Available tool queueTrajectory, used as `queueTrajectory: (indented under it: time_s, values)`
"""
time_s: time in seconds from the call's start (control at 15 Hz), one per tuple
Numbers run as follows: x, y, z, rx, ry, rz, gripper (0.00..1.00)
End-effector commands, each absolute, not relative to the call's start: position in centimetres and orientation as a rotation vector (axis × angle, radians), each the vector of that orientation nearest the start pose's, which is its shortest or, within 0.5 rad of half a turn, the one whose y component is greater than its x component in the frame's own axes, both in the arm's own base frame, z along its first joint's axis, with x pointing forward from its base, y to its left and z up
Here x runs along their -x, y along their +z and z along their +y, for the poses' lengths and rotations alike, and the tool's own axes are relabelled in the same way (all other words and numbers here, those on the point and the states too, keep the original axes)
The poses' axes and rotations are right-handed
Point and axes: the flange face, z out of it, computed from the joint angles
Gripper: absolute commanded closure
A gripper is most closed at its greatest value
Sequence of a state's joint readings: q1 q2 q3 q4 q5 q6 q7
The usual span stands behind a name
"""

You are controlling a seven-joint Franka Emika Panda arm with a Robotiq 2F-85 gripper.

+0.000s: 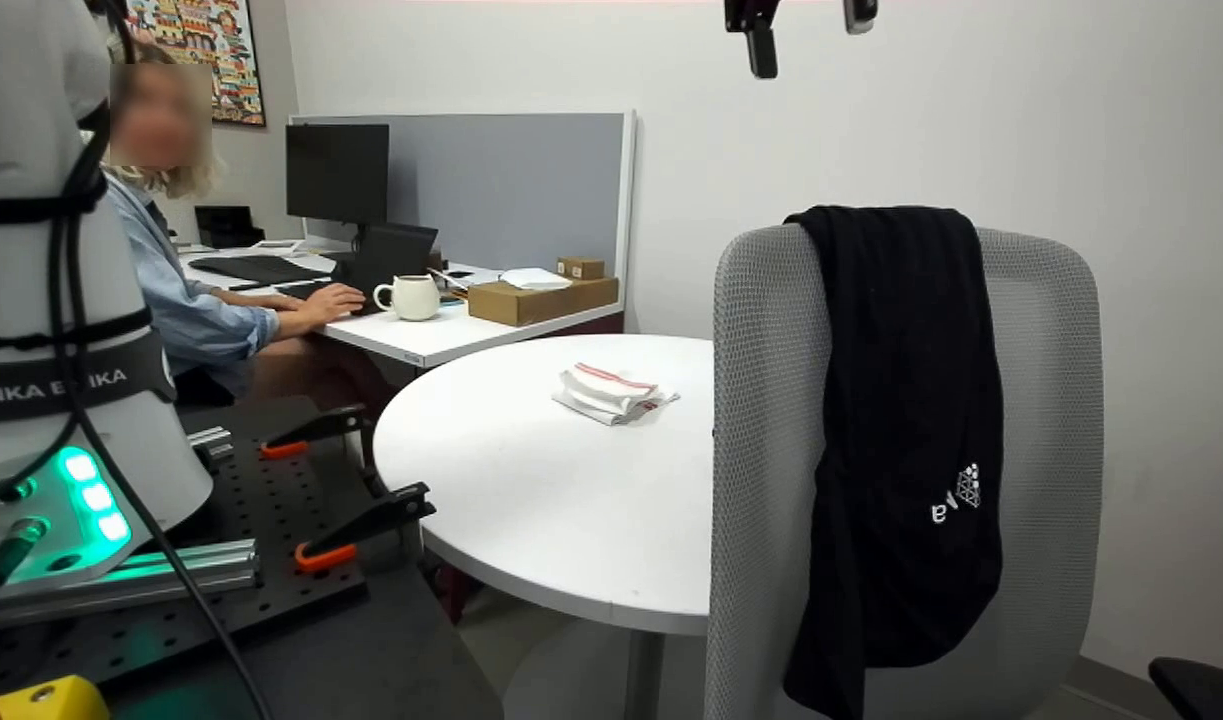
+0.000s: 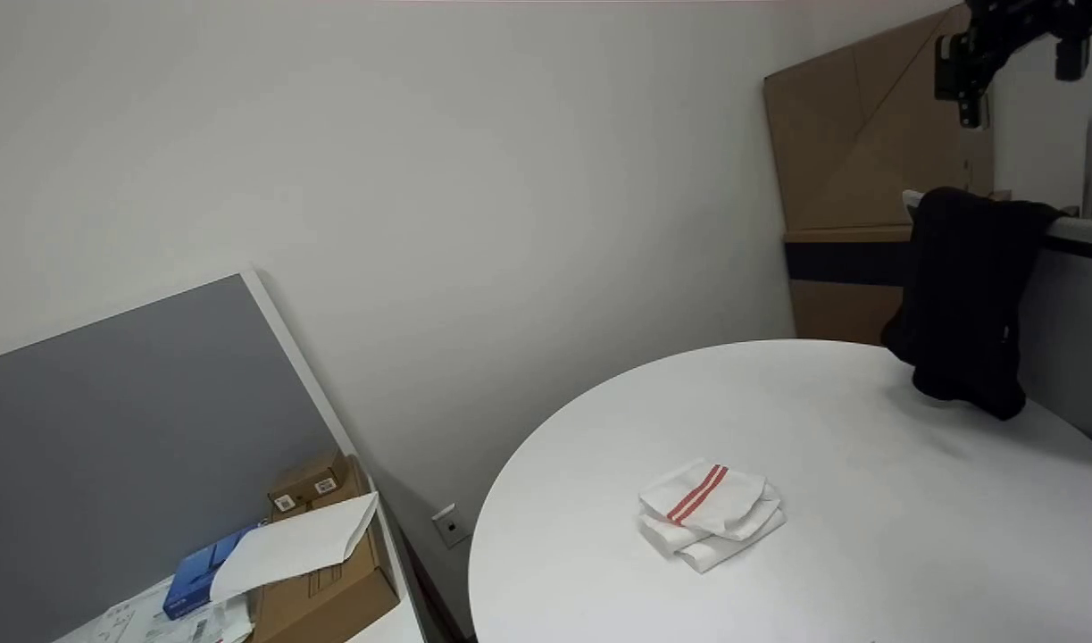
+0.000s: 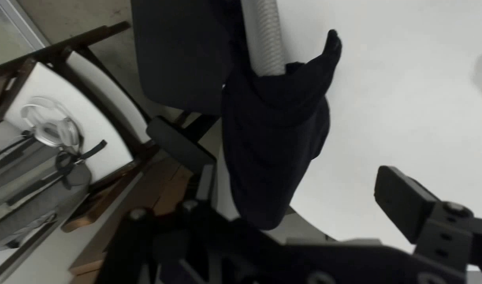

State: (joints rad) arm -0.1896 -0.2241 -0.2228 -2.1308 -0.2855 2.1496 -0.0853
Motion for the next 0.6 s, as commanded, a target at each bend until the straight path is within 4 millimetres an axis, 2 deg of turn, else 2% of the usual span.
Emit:
queueTrajectory:
  time_s: [0.0,0.27,0.53]
  values:
    - [-48.2,51.9,-25.5,3.434,-0.39,0.566,0.0]
    - [-50.2,48.6,-27.2,3.454,-0.334,0.67,0.0]
    - [-52.8,45.1,-26.7,3.452,-0.266,0.655,0.0]
